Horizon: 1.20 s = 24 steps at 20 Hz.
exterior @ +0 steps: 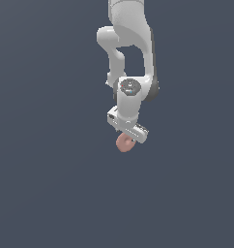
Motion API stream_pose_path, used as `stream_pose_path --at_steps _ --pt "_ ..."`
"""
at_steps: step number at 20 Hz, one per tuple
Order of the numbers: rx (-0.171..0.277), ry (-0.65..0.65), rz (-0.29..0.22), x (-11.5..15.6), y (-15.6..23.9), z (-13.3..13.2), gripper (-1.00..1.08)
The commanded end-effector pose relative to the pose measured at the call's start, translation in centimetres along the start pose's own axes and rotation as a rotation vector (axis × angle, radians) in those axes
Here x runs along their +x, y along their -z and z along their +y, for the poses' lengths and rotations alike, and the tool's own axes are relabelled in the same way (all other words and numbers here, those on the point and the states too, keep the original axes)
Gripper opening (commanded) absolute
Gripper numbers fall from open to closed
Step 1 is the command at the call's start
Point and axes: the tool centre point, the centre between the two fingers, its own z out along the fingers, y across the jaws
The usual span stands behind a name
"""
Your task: Pick up the object and move it to a goal position.
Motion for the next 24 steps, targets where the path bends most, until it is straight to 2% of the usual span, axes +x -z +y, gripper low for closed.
stream_pose_path --at_steps 1,8,18,23,24 --pt "-0.001 -0.017 0.001 -0.1 -0.2 0.1 1.00" --pt "-0.001 -0.018 0.000 -0.2 -0.5 0.1 1.00" --pt "-0.002 -0.022 0.001 -0.3 -4.6 0.2 1.00" --pt "-0.002 -0.023 0.001 -0.2 -5.3 0.1 1.00" --pt "-0.002 -0.023 0.001 -0.2 -5.3 0.1 -1.00"
